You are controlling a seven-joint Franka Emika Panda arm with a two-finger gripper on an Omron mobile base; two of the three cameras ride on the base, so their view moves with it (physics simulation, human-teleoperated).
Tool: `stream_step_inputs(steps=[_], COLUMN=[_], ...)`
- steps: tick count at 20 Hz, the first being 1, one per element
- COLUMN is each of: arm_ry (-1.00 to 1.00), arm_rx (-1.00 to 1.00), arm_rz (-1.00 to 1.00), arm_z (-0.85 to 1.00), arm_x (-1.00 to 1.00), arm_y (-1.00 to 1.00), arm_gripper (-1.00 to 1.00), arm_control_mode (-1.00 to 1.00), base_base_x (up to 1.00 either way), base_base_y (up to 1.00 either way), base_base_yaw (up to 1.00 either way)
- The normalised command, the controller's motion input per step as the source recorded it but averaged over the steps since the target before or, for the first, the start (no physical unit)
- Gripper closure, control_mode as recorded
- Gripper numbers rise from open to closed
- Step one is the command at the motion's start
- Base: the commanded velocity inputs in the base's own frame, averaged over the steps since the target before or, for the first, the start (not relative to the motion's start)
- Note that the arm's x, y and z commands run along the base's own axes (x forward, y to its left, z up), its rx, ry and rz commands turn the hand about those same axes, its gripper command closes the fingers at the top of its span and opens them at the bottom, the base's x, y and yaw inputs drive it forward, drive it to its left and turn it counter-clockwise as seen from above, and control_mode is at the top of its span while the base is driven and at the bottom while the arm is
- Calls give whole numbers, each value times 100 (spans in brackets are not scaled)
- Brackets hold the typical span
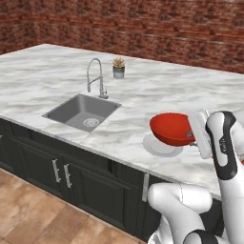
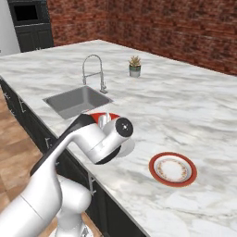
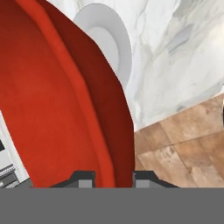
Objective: Move the bowls from the cabinet to the plates on the dining table.
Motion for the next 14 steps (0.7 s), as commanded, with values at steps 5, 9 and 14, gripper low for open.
stream_step_inputs(steps=[5, 9, 14], arm_ry=[-1, 0, 0], arm_rx=[0, 0, -1], arm_rz=[2, 3, 2], arm_z=[-14, -10, -10], arm_x=[20, 18, 15], arm_y=[0, 0, -4], arm_gripper=[100, 100, 100], arm_control_mode=[-100, -100, -100], base_base_x=[0, 0, 0], base_base_y=[0, 0, 0], base_base_yaw=[0, 0, 0])
